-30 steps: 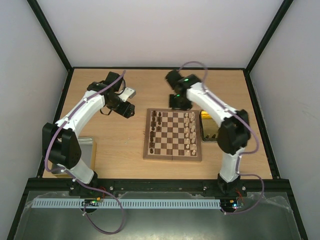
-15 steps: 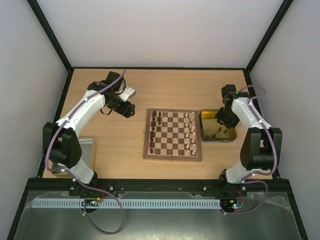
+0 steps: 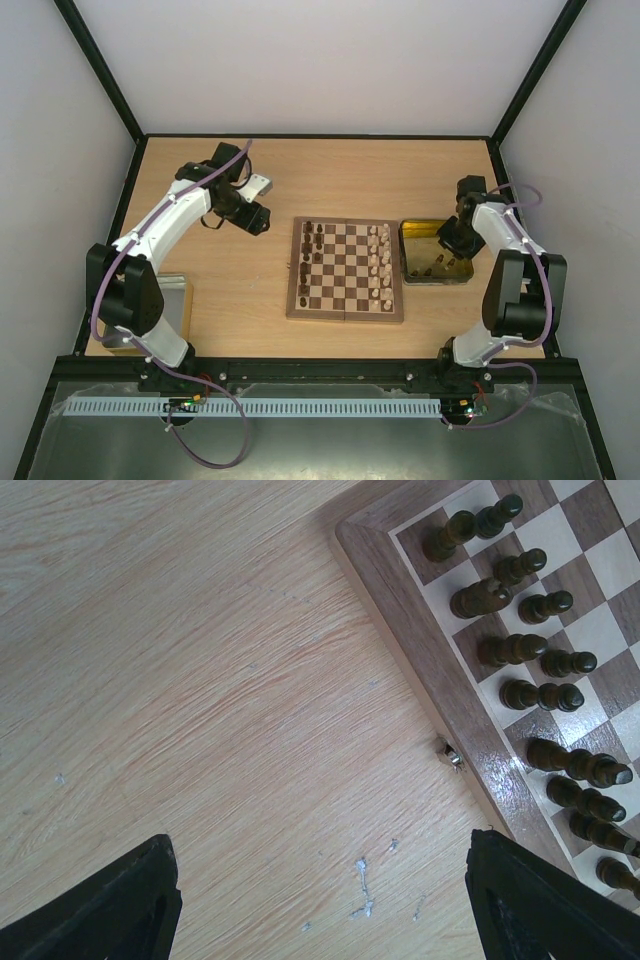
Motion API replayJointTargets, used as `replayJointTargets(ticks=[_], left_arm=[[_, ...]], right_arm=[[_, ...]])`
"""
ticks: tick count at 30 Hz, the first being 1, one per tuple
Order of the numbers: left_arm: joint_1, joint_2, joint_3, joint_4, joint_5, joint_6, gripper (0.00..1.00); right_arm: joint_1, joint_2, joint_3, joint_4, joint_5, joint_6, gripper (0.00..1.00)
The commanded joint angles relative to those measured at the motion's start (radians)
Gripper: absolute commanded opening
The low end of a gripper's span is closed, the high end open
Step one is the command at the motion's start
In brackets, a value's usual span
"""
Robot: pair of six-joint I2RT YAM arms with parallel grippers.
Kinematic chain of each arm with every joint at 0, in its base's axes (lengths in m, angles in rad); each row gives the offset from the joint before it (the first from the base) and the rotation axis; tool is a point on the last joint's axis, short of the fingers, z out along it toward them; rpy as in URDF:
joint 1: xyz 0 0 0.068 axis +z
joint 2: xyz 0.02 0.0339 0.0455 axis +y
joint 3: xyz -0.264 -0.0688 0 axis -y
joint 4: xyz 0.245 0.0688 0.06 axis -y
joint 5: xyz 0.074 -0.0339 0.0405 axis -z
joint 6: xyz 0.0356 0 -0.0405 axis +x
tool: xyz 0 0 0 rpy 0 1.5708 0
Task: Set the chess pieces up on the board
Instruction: Pick up the chess piece from the storage box.
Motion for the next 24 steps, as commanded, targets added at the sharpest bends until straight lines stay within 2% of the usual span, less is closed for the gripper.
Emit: replayJointTargets(ticks=[1,17,24], left_arm=[[-0.005,0.007,0.016,-0.016,0.001,0.001,0.78],[-0.005,0.014,0.018,-0.014,-0.001,0.001,0.78],[-0.005,0.018,0.019,-0.017,-0.003,0.001,0.78]], right_arm=[[-0.012,0.039,-0.006,0.05,-0.016,0.006,0.26],[-0.014,0.117,-0.035,0.117,-0.075,0.011,0.26],[-0.014,0.133,-0.057,0.134,-0.067,0.001,0.21]])
